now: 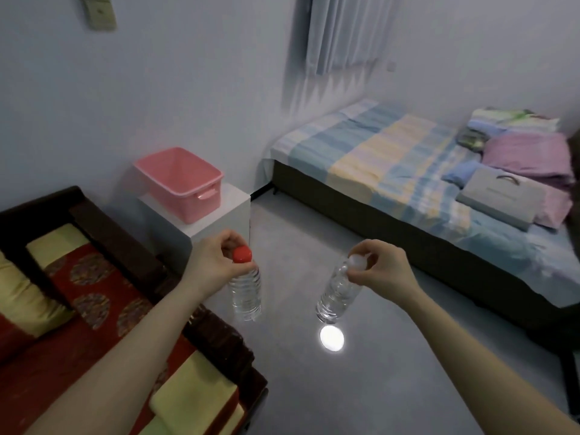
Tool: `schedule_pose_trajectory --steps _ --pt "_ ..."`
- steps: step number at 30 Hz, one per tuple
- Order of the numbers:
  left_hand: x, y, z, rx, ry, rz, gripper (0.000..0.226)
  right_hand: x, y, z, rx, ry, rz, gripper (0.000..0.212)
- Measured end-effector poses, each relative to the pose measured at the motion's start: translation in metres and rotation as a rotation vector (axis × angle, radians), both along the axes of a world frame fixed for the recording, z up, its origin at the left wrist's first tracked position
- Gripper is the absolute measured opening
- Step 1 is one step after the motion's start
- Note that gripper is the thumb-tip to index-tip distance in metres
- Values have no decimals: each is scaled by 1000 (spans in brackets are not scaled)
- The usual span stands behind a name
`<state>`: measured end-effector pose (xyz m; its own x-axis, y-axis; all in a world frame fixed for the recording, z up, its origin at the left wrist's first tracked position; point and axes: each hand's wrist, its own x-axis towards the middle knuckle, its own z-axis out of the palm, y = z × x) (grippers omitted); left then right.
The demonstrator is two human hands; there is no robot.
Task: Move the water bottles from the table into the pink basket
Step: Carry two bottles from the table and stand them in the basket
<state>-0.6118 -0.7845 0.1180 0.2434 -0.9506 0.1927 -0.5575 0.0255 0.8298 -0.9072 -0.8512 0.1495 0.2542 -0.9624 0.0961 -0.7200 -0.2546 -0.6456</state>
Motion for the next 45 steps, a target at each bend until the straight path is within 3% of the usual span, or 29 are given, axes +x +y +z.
schedule_pose_trajectory --steps 14,25,38,45 --pt "22 -234 -12 35 50 404 36 86 -329 -3 62 99 480 27" --pt "136 -368 -16 107 32 640 36 242 -523 -22 23 59 660 26" --pt "324 -490 -37 145 100 816 37 488 -651 -25 68 16 825 23" --pt "414 -537 -76 161 141 914 37 607 -697 -60 109 46 938 26"
